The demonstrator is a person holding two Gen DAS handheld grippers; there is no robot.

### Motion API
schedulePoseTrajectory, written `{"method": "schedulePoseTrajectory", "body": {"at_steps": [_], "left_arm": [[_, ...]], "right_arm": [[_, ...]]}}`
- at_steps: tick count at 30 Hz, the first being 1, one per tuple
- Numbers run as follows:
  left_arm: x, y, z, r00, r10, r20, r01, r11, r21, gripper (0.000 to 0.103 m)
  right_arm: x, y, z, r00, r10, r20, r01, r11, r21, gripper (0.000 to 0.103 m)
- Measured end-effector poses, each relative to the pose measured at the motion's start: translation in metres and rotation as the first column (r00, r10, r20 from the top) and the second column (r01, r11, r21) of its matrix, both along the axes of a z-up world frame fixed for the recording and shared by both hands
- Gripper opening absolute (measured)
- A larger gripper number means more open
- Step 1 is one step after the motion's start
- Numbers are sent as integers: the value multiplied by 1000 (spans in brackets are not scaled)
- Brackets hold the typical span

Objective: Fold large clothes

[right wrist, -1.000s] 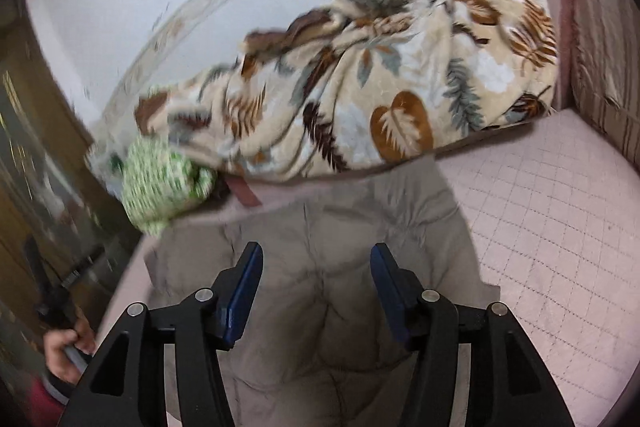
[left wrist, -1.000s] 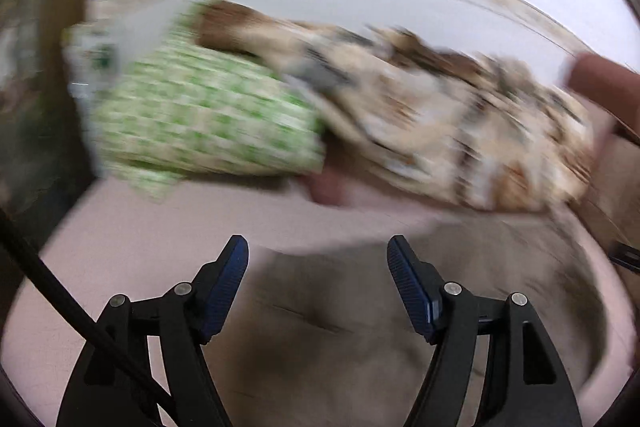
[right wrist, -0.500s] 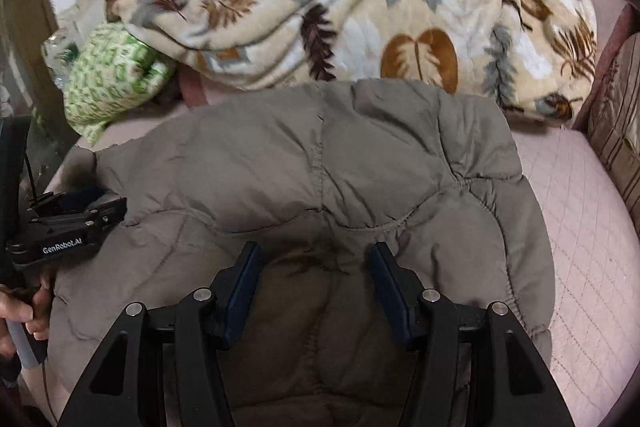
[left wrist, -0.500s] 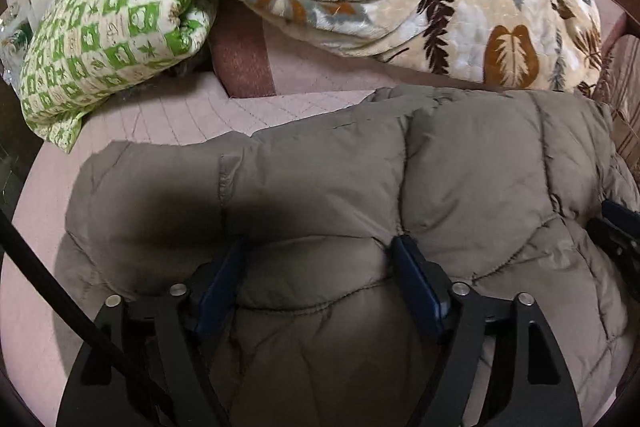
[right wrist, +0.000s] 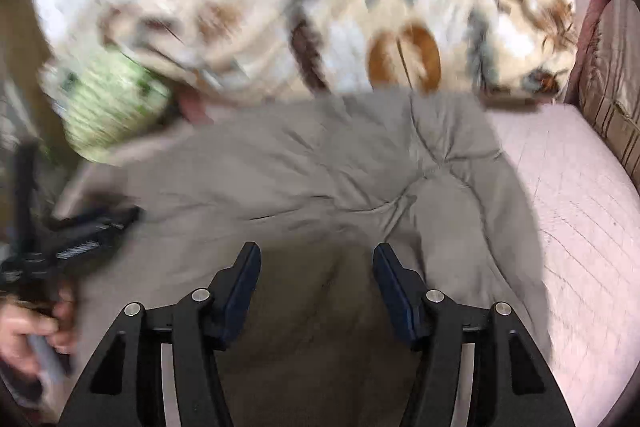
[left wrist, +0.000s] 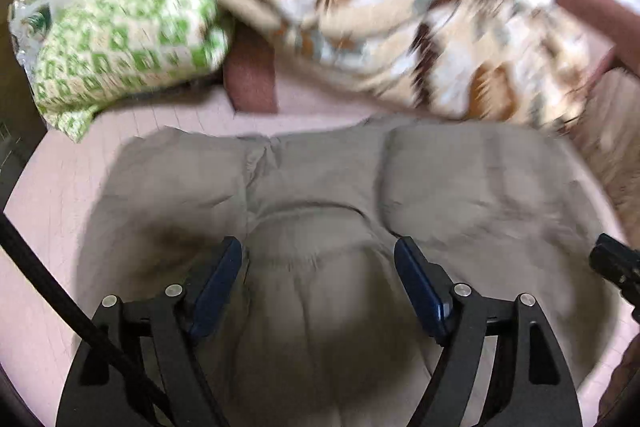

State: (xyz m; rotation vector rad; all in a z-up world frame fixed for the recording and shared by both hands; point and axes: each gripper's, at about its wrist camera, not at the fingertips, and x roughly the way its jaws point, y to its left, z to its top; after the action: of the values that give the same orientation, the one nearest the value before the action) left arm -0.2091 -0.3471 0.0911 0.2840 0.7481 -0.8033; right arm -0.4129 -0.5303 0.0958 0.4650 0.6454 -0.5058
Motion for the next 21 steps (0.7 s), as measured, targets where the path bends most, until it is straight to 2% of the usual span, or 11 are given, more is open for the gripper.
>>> {"method": "schedulePoseTrajectory", "body": {"at_steps": [2,4,6,9,15,21], "left_arm": [[-21,20,11,999,3,53,-3,1000,-15,78],[-45,48,14,996,-14,90,16,1000,-26,78],[-58,71,12,990,11,143,-11,1000,1,78],[-62,106,10,986,49,162,-52,999,12,78],[-43,149,-6,975,138,175,-147,988,39,78],[-25,154,-27,978,166,123,-173,984,46,78]], "right_arm": [[-28,32,18,999,16,35,-15,998,-55,66],[-50,60,25,998,44,54,-40,997,-71,68],[-61,80,28,997,59,48,-55,995,-83,68],[-78,104,28,997,69,36,-65,993,-93,68],[-81,103,23,1000,20,-2,-20,997,-70,68],[-64,92,8,997,-33,-71,27,996,-84,68]]}}
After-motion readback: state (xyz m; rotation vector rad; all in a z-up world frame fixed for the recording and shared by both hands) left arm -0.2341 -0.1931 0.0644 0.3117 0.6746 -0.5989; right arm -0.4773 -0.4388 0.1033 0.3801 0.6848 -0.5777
